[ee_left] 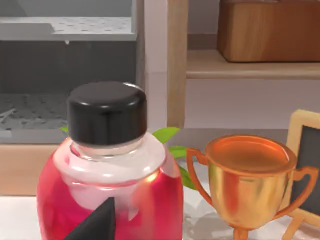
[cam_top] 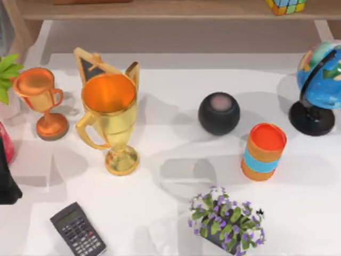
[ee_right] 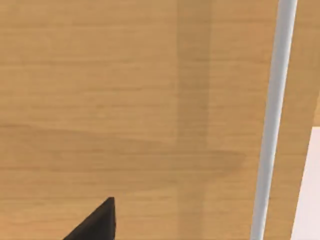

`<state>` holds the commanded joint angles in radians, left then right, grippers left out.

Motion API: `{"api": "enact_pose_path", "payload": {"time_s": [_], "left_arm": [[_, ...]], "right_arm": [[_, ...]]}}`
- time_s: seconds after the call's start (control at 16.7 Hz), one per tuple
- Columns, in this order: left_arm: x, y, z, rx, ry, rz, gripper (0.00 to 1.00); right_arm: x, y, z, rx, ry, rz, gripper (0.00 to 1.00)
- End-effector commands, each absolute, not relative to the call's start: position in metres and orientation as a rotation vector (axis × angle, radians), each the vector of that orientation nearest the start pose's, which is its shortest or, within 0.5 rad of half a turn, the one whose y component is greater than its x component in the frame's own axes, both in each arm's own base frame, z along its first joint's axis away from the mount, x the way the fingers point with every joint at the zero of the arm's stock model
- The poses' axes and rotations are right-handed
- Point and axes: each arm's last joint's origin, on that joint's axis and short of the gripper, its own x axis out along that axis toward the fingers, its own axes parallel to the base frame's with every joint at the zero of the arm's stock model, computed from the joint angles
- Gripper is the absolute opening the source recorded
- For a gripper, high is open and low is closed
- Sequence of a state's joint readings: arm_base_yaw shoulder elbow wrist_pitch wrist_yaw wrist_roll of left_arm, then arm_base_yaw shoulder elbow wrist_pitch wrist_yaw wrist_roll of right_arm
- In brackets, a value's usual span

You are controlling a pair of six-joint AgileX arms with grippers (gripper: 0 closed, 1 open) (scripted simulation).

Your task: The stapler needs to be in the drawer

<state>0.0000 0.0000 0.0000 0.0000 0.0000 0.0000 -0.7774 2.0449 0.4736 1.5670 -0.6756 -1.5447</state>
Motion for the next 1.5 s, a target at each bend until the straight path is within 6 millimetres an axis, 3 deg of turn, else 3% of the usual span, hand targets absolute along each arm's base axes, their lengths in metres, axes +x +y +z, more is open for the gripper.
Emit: {"api": "enact_pose_path", "payload": {"time_s": [0.18,0.54,0.84,1.08,1.5], "left_arm": [[0.106,-0.001,0.16,0.0,0.0,0.0,1.0],[0.106,-0.001,0.16,0.0,0.0,0.0,1.0],[0.106,-0.001,0.16,0.0,0.0,0.0,1.0],[0.106,-0.001,0.16,0.0,0.0,0.0,1.0],[0.106,-0.001,0.16,0.0,0.0,0.0,1.0]], "right_arm": [[0.225,-0.179,0.089,-1.571,0.008,-0.008,1.0],[0.226,-0.18,0.089,-1.569,0.012,-0.009,1.0],[0.249,-0.179,0.089,-1.571,0.008,-0.008,1.0],[0.25,-0.179,0.089,-1.571,0.008,-0.008,1.0],[0.25,-0.179,0.089,-1.571,0.008,-0.008,0.47]]}}
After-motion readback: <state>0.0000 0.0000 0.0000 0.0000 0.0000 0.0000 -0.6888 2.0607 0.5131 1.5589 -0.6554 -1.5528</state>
